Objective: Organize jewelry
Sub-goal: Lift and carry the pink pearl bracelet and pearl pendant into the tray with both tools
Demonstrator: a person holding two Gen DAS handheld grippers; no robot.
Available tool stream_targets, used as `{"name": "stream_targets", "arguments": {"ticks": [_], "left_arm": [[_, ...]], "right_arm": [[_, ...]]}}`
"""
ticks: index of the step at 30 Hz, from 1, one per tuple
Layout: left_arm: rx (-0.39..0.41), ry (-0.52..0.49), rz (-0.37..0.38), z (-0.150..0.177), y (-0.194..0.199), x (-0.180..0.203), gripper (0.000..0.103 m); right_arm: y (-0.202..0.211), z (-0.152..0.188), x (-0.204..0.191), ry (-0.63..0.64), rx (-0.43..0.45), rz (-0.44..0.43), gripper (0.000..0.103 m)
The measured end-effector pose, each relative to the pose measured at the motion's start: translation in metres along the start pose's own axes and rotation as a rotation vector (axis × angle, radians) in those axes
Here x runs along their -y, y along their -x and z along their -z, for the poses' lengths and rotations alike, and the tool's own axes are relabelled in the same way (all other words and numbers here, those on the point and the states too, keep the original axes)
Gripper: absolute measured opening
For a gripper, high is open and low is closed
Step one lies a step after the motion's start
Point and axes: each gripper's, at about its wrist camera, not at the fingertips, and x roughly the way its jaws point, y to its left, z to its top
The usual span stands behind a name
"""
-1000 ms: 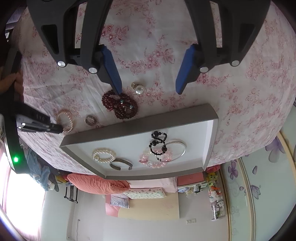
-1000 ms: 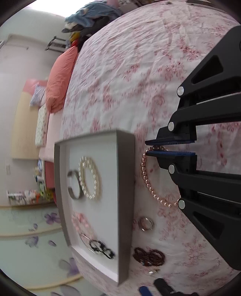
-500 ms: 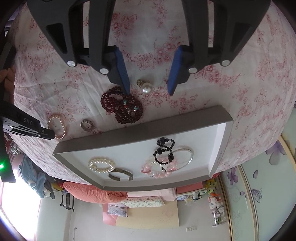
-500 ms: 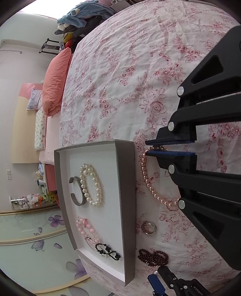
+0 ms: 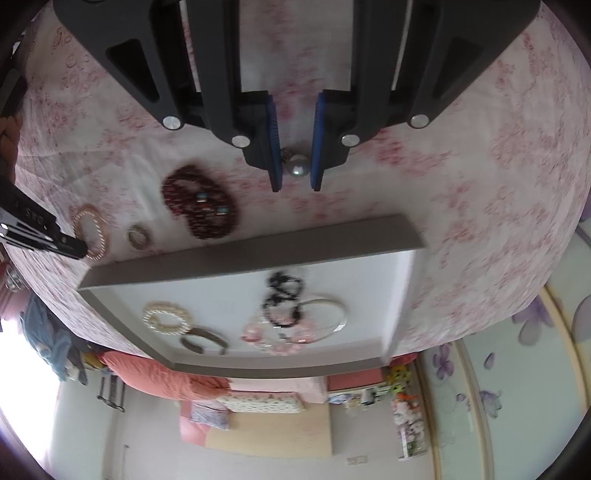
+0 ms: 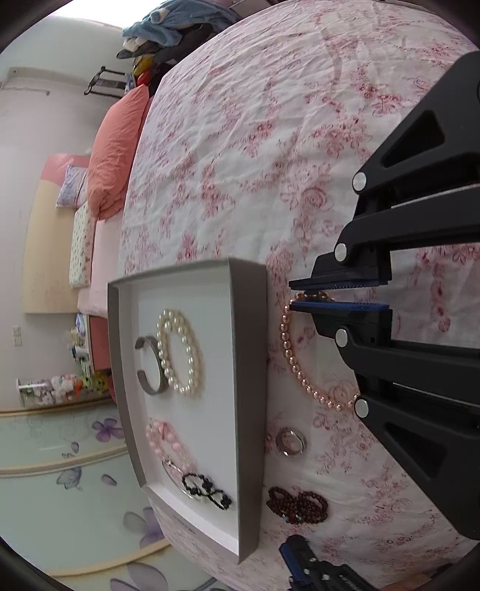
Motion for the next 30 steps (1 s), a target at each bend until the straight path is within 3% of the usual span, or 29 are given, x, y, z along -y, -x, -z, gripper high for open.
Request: {"name": "stream_targets", "arguments": {"ticks": [10, 30], "left_arm": [[0.008, 0.041, -0.024, 0.004, 0.003, -0.016, 0.017], [0.008, 0.044, -0.02, 0.005, 0.004, -0.018, 0.017]], "right_arm": [[0.001, 0.001, -0.007, 0.007, -0.001, -0.046, 0.007], [0.001, 0.001, -0.006, 0.009, -0.001, -0.044, 0.007]]}}
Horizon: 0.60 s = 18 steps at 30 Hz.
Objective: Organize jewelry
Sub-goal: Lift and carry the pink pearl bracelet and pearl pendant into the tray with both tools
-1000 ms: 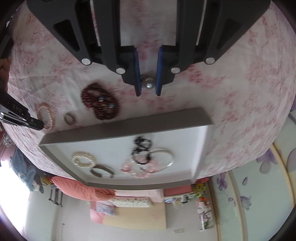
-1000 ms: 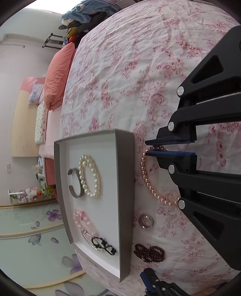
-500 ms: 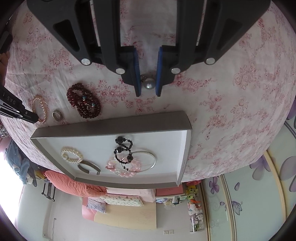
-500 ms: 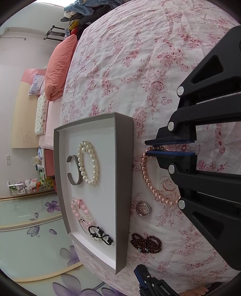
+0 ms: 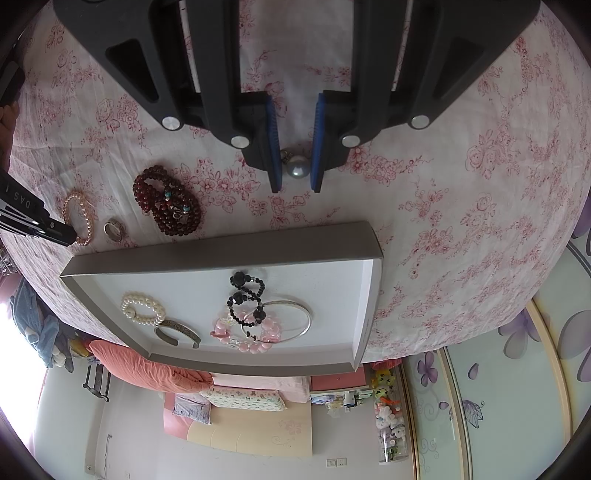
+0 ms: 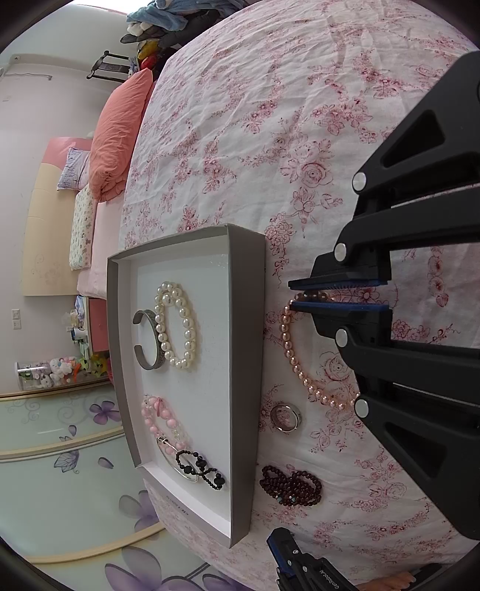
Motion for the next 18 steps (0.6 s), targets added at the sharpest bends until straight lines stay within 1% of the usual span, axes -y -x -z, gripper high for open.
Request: {"name": "stream_targets", "arguments": {"ticks": [6, 9, 12, 18], "left_arm": [[0.0, 0.0, 0.0, 0.0, 0.0, 0.0, 0.017], [0.002, 0.001, 0.005, 0.0, 0.0, 0.0, 0.016], [0.015, 0.007, 0.017, 0.001, 0.004, -0.004, 0.016], [0.084, -0.002, 0.019, -0.001, 0.024, -0.004, 0.016]], "right_arm": [[0.0, 0.0, 0.0, 0.001, 0.001, 0.002, 0.007], [0.002, 0.0, 0.003, -0.023, 0.011, -0.023, 0.007], [0.011, 0.001, 0.004, -0.04, 0.057, -0.048, 0.007], [0.033, -0.006, -0.002, -0.044, 0.137, -0.112, 0.007]]}}
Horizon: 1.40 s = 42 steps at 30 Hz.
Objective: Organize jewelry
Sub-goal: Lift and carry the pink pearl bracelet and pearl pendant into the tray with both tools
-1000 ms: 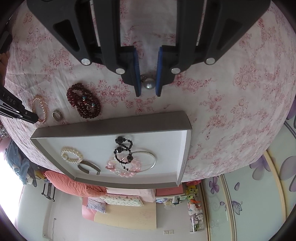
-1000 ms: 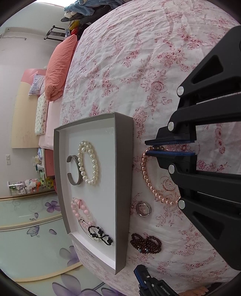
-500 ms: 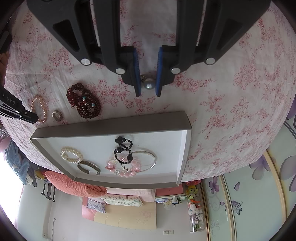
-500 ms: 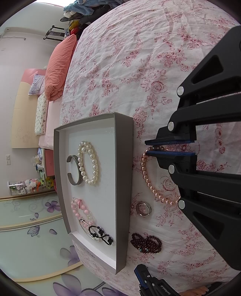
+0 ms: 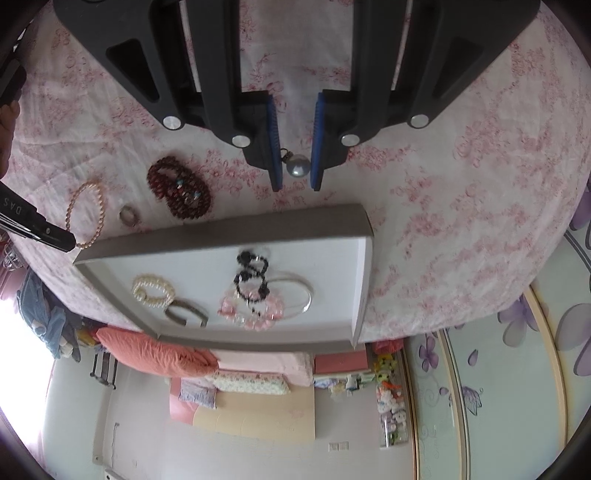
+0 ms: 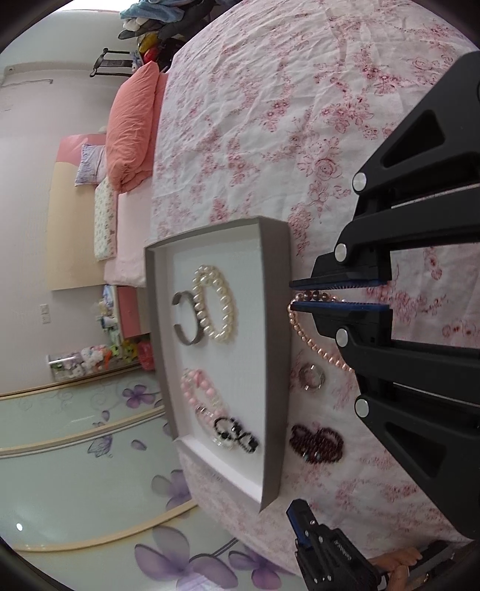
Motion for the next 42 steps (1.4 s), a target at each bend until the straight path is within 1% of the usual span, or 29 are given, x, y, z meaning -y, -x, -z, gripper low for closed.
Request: {"name": "stream_targets", "arguments": {"ticks": [13, 16, 20, 24, 32, 38, 42], "left_arm": [[0.177, 0.003, -0.002, -0.014, 0.043, 0.012, 0.016], [0.198, -0.001, -0.001, -0.015, 0.048, 0.017, 0.016], [0.227, -0.017, -0.006, -0.017, 0.053, 0.023, 0.016], [0.247, -0.022, -0.001, -0.02, 0.057, 0.027, 0.016], [0.267, -0.031, 0.007, -0.029, 0.06, 0.035, 0.016], [0.258, -0.03, 0.014, -0.041, 0.052, 0.037, 0.016], [0.256, -0.024, 0.015, -0.056, 0.042, 0.038, 0.016]], "right_arm": [[0.035, -0.011, -0.021, -0.006, 0.12, -0.102, 0.007], [0.041, -0.013, -0.025, -0.009, 0.144, -0.11, 0.007], [0.05, -0.015, -0.032, 0.011, 0.19, -0.098, 0.007], [0.057, -0.018, -0.037, 0.025, 0.223, -0.101, 0.007], [0.06, -0.026, -0.04, 0.029, 0.25, -0.113, 0.007], [0.057, -0.039, -0.045, 0.042, 0.269, -0.111, 0.007], [0.053, -0.051, -0.048, 0.051, 0.286, -0.103, 0.007]]}}
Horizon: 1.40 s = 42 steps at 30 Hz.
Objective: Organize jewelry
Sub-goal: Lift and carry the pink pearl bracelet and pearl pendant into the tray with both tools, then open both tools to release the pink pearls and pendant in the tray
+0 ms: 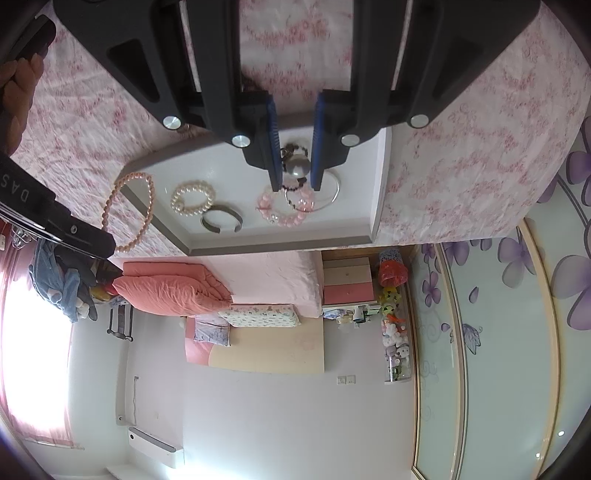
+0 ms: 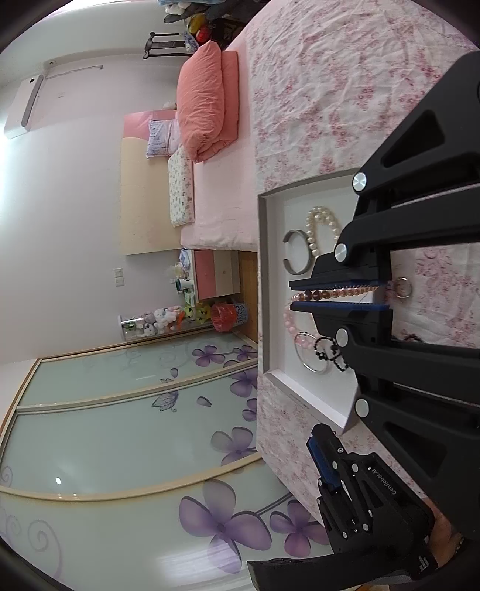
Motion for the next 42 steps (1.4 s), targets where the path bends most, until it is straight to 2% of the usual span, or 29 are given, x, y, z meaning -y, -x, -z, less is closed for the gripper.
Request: {"name": "stream_targets", "arguments": {"ticks": [8, 21, 25, 27, 29, 30, 42], "left_arm": [[0.0, -0.009, 0.0, -0.02, -0.034, 0.0, 0.016], [-0.104, 0.04, 0.058, -0.031, -0.103, -0.006, 0.016], [-0.126, 0.05, 0.061, -0.029, -0.117, -0.009, 0.018], [-0.135, 0.056, 0.071, -0.028, -0.121, -0.012, 0.023], [-0.137, 0.066, 0.074, -0.027, -0.123, -0.013, 0.032], [-0.138, 0.071, 0.075, -0.028, -0.124, -0.014, 0.034], [-0.138, 0.123, 0.065, -0.025, -0.106, -0.034, 0.041]], "right_arm": [[-0.037, -0.013, 0.008, -0.024, -0.017, 0.019, 0.007], [-0.096, -0.01, 0.025, -0.099, -0.121, 0.013, 0.007], [-0.104, -0.004, 0.031, -0.115, -0.149, 0.038, 0.008], [-0.104, -0.002, 0.034, -0.122, -0.158, 0.039, 0.012], [-0.102, 0.0, 0.038, -0.128, -0.157, 0.05, 0.034], [-0.1, 0.001, 0.038, -0.129, -0.154, 0.053, 0.037], [-0.076, 0.014, 0.039, -0.102, -0.178, 0.053, 0.037]]}}
